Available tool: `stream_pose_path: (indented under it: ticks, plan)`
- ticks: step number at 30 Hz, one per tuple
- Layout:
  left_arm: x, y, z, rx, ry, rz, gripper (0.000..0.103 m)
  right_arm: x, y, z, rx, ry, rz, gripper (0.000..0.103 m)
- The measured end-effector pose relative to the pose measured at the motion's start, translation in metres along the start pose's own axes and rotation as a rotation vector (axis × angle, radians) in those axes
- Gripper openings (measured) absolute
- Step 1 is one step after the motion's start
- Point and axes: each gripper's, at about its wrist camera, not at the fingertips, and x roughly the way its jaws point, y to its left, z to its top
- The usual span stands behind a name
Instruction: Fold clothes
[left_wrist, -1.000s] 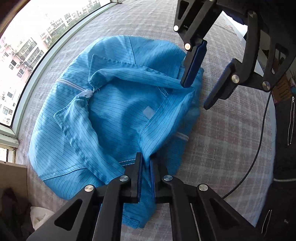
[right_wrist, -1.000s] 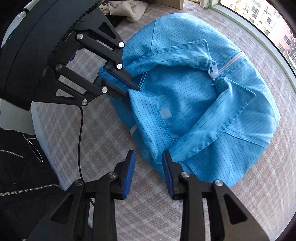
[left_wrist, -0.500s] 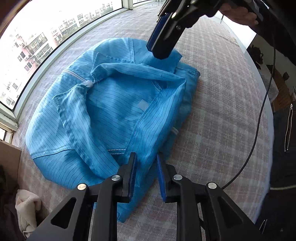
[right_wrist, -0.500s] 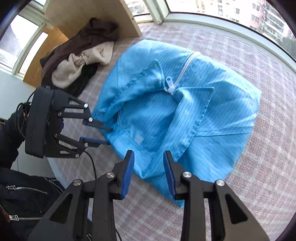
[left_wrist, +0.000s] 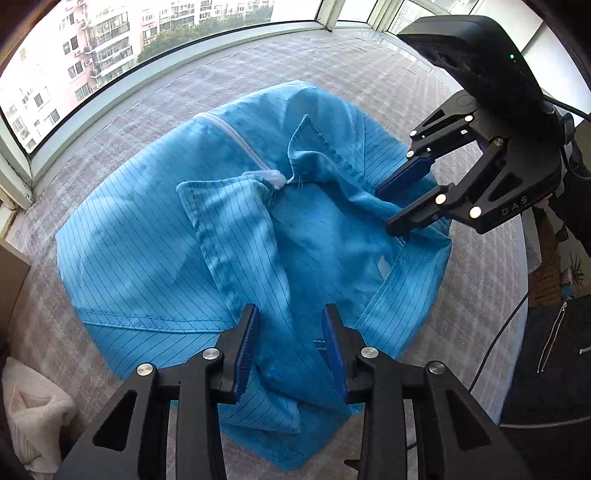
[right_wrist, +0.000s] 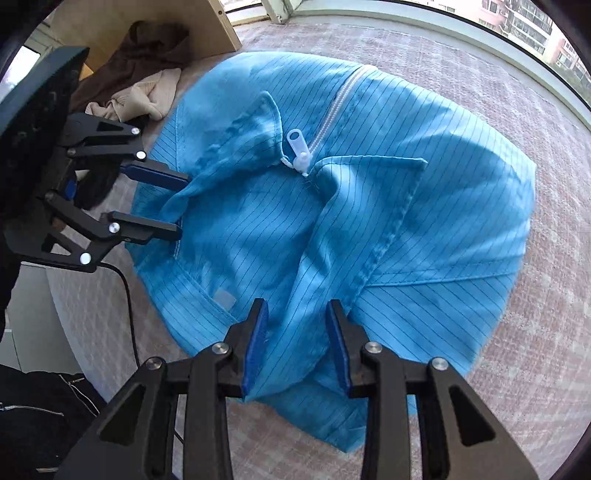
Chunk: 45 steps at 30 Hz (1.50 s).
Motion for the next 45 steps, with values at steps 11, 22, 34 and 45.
stream_pose_path:
  ticks: [11, 22, 34, 45]
  plan:
    - [-0.035, 0.087, -0.049, -0.473, -0.068, -0.003, 0.041, -0.043, -0.114, -0.050, 0.575, -0.176, -0.014, 0.056]
    - [-0.017, 0.078, -0.023, -0.508, 0.017, 0.064, 0.059, -0.031, -0.112, -0.026, 0.581, -0.149, -0.060, 0.056]
    - [0.000, 0.082, -0.030, -0.582, 0.085, 0.052, 0.064, -0.014, -0.100, -0.019, 0.523, -0.074, -0.065, 0.056]
    - [0.019, 0.059, -0.028, -0.567, 0.112, 0.029, 0.071, -0.005, -0.098, -0.025, 0.491, -0.070, -0.048, 0.058]
